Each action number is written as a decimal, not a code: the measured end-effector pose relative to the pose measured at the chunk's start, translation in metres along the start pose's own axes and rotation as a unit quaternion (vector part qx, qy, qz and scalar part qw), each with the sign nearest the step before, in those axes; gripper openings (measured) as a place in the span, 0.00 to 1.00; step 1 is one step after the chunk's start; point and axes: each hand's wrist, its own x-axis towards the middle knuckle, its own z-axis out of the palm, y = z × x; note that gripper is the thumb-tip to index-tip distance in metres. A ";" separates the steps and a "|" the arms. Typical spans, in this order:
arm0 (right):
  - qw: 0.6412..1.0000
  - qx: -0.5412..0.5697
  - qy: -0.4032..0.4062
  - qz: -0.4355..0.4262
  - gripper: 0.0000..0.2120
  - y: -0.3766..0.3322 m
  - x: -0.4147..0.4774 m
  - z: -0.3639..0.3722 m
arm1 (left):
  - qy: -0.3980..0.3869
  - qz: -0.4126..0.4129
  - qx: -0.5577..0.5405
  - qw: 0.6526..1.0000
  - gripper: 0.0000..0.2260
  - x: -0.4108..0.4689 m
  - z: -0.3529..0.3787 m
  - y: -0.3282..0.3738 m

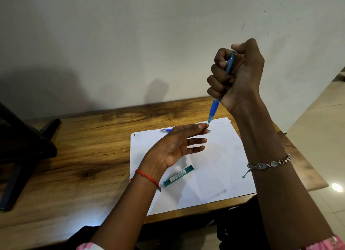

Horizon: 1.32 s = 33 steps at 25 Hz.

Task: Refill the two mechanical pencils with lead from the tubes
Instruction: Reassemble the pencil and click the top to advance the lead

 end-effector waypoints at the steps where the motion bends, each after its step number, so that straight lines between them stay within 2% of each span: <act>1: 1.000 0.000 -0.002 0.001 0.20 0.000 0.000 0.000 | 0.000 0.001 -0.001 1.000 0.08 0.000 0.000 0.000; 33: 1.000 -0.003 0.013 -0.004 0.21 0.001 0.001 -0.004 | 0.002 0.005 0.000 1.000 0.07 -0.002 0.000 0.001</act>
